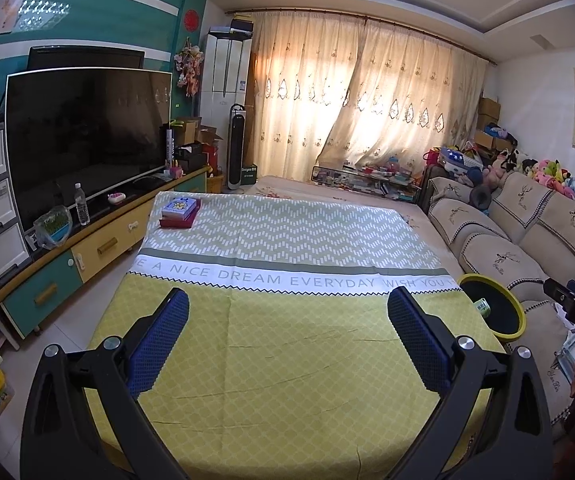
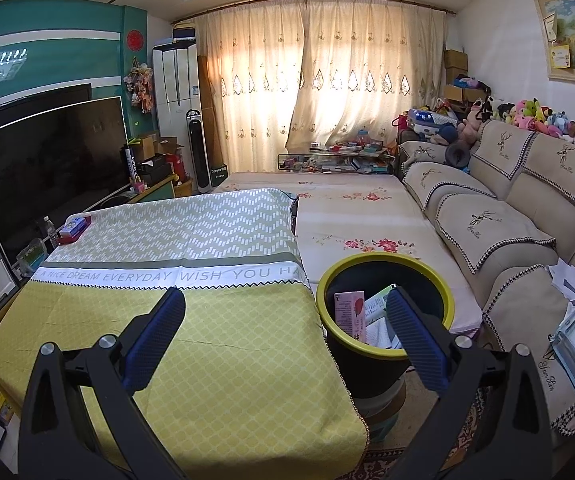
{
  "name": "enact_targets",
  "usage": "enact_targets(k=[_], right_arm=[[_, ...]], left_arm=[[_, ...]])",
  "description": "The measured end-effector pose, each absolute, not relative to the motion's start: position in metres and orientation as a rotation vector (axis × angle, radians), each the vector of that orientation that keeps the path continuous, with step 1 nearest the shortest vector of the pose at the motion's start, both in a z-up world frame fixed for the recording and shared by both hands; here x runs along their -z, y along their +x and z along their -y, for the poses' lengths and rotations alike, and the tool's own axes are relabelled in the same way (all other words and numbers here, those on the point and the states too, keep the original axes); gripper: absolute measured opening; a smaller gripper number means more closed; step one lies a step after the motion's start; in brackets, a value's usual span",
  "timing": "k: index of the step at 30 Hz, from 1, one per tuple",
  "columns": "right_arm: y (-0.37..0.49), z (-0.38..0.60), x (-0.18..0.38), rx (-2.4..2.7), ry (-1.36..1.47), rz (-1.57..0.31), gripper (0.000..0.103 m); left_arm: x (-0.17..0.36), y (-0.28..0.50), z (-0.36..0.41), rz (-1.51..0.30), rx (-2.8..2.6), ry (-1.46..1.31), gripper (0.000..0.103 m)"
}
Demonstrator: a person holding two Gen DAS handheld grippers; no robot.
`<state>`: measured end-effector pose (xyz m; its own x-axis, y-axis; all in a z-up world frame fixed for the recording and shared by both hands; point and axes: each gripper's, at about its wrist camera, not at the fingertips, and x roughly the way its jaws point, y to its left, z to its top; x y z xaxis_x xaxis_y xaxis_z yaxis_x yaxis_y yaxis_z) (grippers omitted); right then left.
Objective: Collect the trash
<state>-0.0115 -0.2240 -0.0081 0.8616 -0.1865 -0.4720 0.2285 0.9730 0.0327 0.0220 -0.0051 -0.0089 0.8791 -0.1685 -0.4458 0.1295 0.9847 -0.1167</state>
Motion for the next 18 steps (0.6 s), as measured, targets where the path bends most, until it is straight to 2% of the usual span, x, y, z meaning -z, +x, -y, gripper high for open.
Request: enact_targets(k=[18], right_arm=[[-0.0099,0.2201,0.0086,0.210,0.087,-0.492,0.096]], left_arm=[[0.0131,0.0220,0.0066,-0.472,0.151,-0.085,0.098]])
